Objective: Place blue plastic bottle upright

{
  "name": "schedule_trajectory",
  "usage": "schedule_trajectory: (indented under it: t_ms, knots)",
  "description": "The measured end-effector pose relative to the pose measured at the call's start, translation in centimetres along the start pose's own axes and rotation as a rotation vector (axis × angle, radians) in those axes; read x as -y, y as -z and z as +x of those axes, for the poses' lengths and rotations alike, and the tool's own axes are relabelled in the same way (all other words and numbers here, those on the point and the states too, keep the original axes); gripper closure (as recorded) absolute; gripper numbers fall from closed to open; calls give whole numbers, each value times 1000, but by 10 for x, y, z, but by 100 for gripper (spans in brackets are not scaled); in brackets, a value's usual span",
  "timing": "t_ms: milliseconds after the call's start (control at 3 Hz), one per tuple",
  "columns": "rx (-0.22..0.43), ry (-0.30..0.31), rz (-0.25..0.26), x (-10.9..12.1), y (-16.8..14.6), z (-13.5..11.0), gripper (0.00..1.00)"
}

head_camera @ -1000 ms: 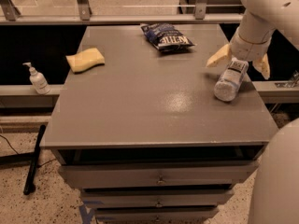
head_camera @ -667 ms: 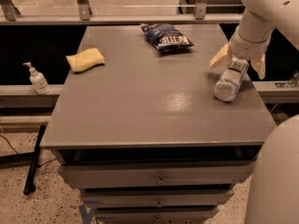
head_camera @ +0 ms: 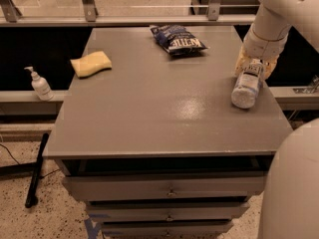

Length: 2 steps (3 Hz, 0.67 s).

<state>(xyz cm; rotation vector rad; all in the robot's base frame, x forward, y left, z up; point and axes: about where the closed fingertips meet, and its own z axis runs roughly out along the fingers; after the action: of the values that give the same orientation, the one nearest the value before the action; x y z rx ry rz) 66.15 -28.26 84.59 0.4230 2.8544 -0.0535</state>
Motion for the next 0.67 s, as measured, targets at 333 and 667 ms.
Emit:
schedule_trajectory:
  t_ms: [333, 667]
  knots:
    - [54, 41, -56, -13, 13, -4, 85]
    - [158, 149, -204, -40, 31, -3, 100]
